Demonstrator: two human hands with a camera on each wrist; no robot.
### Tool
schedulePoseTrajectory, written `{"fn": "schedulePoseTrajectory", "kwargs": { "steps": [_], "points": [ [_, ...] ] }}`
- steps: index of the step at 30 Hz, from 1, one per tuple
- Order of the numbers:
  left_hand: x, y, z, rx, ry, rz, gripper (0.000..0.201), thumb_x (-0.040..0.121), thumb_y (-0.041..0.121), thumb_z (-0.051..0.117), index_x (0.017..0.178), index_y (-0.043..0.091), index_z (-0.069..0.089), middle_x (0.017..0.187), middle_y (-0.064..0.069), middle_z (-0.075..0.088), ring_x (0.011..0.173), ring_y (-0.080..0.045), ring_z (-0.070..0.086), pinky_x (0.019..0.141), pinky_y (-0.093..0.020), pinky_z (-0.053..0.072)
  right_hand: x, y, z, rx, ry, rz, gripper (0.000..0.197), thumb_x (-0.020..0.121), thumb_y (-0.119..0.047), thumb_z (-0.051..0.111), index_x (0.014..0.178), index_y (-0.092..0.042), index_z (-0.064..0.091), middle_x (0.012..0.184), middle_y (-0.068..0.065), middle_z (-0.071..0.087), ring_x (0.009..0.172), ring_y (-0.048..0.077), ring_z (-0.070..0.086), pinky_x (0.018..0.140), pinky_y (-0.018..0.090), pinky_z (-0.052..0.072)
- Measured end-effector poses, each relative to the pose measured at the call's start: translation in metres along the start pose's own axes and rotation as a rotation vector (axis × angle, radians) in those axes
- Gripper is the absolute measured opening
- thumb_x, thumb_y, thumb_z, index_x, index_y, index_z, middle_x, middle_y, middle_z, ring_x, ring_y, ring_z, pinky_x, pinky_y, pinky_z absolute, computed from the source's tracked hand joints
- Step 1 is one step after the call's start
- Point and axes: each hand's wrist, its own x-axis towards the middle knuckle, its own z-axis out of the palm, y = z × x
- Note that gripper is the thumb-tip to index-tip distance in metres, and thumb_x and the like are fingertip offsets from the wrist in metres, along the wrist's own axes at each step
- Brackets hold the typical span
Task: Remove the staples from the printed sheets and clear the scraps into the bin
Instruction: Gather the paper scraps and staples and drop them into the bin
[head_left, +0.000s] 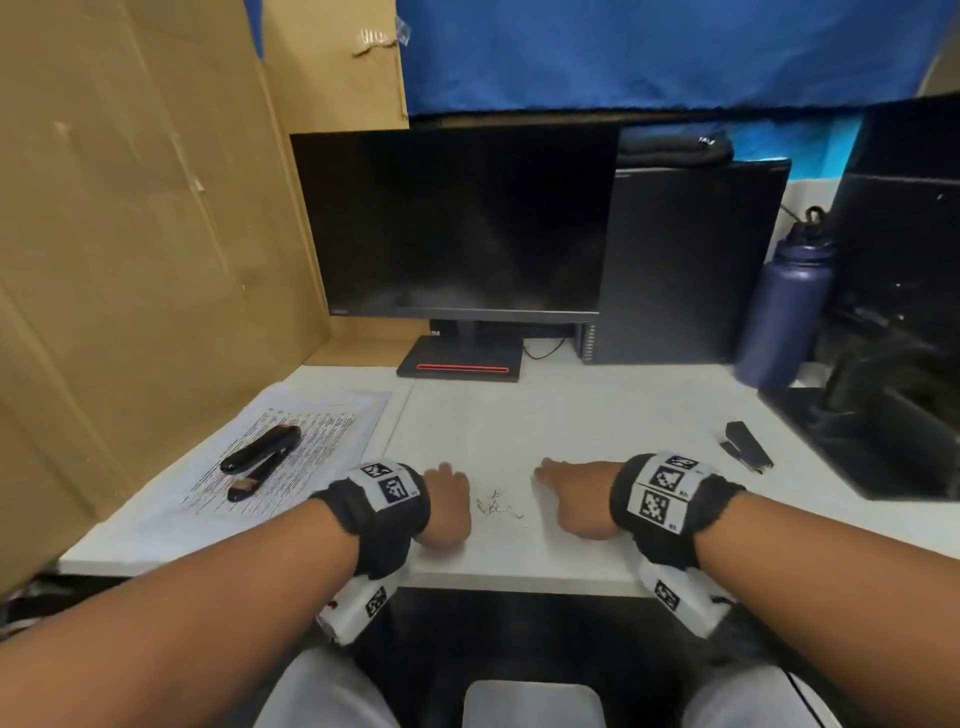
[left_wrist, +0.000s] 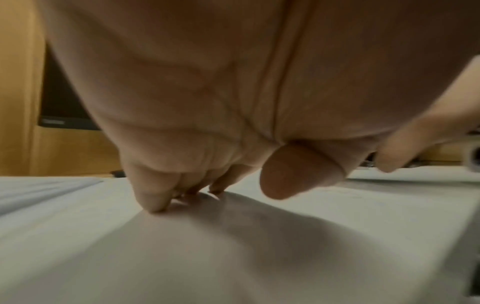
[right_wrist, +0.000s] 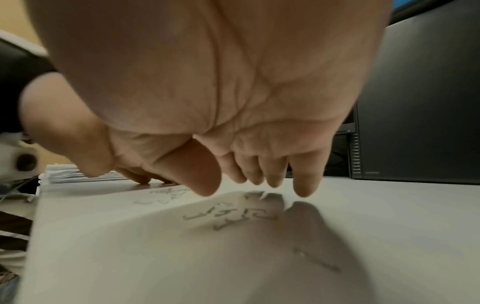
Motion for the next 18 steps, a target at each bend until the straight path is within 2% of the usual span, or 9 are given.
{"fn": "schedulePoseTrajectory", "kwargs": {
  "steps": [2,4,7,9,10,11,14,16,18],
  "points": [
    [-0.006,0.012,0.002,-0.051,0.030,0.128,0.050,0.098,0.009,0.050,0.146,0.000,0.038,0.150,-0.018,0.038,0.136,-0.034,0.044,0.109,-0.040,0.040,0.002,-0.005,-0.001,0.009,-0.038,-0.016,0.066,0.097,-0.013,0.037,0.159,-0.017,0.012,0.168,0.000,0.001,0.149,0.024,0.026,0.120,0.040,0.025],
    [-0.016,0.015,-0.001,-0.041,-0.019,0.233,0.049,0.097,0.006,0.048,0.145,0.003,0.037,0.141,-0.014,0.047,0.124,-0.032,0.053,0.106,-0.042,0.047,-0.004,-0.004,0.004,0.039,-0.049,-0.058,0.067,0.096,-0.015,0.038,0.159,-0.021,0.014,0.167,-0.004,0.002,0.150,0.021,0.023,0.121,0.038,0.023],
    [-0.026,0.000,-0.008,-0.085,-0.055,0.316,0.035,0.095,0.009,0.045,0.129,0.013,0.044,0.109,-0.004,0.061,0.090,-0.022,0.061,0.088,-0.038,0.055,-0.022,0.006,0.015,0.109,-0.056,-0.113,0.066,0.098,-0.018,0.040,0.158,-0.031,0.015,0.166,-0.015,0.003,0.151,0.015,0.017,0.122,0.031,0.016],
    [-0.023,-0.014,-0.014,-0.163,-0.051,0.300,0.021,0.093,0.005,0.041,0.109,0.019,0.044,0.095,-0.002,0.058,0.075,-0.018,0.053,0.070,-0.033,0.049,-0.032,0.010,0.017,0.096,-0.014,-0.144,0.065,0.101,-0.025,0.040,0.158,-0.034,0.011,0.165,-0.016,0.001,0.152,0.012,0.012,0.122,0.029,0.012],
    [-0.021,-0.017,-0.019,-0.191,-0.043,0.298,0.022,0.093,0.003,0.039,0.107,0.019,0.045,0.099,-0.003,0.059,0.076,-0.019,0.052,0.068,-0.031,0.045,-0.033,0.009,0.016,0.082,0.017,-0.161,0.066,0.101,-0.027,0.040,0.158,-0.035,0.009,0.166,-0.016,0.000,0.153,0.010,0.009,0.122,0.029,0.010],
    [-0.018,-0.019,-0.022,-0.189,-0.045,0.290,0.026,0.093,0.002,0.039,0.112,0.018,0.046,0.110,-0.005,0.061,0.083,-0.021,0.056,0.072,-0.029,0.045,-0.032,0.007,0.015,0.070,0.044,-0.181,0.067,0.101,-0.028,0.041,0.158,-0.036,0.008,0.166,-0.016,-0.001,0.153,0.009,0.007,0.122,0.029,0.009],
    [-0.012,-0.005,-0.026,-0.048,-0.066,0.289,0.052,0.095,0.001,0.042,0.146,0.010,0.036,0.138,-0.008,0.054,0.111,-0.026,0.060,0.093,-0.035,0.051,-0.023,-0.011,0.017,0.041,0.070,-0.247,0.070,0.099,-0.025,0.042,0.158,-0.036,0.006,0.166,-0.012,0.001,0.153,0.010,0.007,0.121,0.031,0.008],
    [-0.015,0.007,-0.020,0.109,-0.110,0.322,0.066,0.097,0.003,0.046,0.157,0.010,0.020,0.159,-0.008,0.033,0.136,-0.028,0.048,0.109,-0.042,0.044,-0.018,-0.020,0.024,0.004,0.059,-0.274,0.069,0.100,-0.022,0.040,0.158,-0.032,0.005,0.167,-0.002,0.008,0.152,0.016,0.015,0.122,0.034,0.011],
    [-0.024,0.007,-0.014,0.233,-0.136,0.371,0.074,0.098,0.006,0.048,0.161,0.008,0.010,0.169,-0.007,0.007,0.149,-0.026,0.032,0.116,-0.044,0.036,-0.019,-0.015,0.032,-0.056,0.027,-0.272,0.068,0.102,-0.022,0.039,0.159,-0.029,0.003,0.167,-0.001,0.007,0.152,0.017,0.015,0.124,0.035,0.011]
  ]
}}
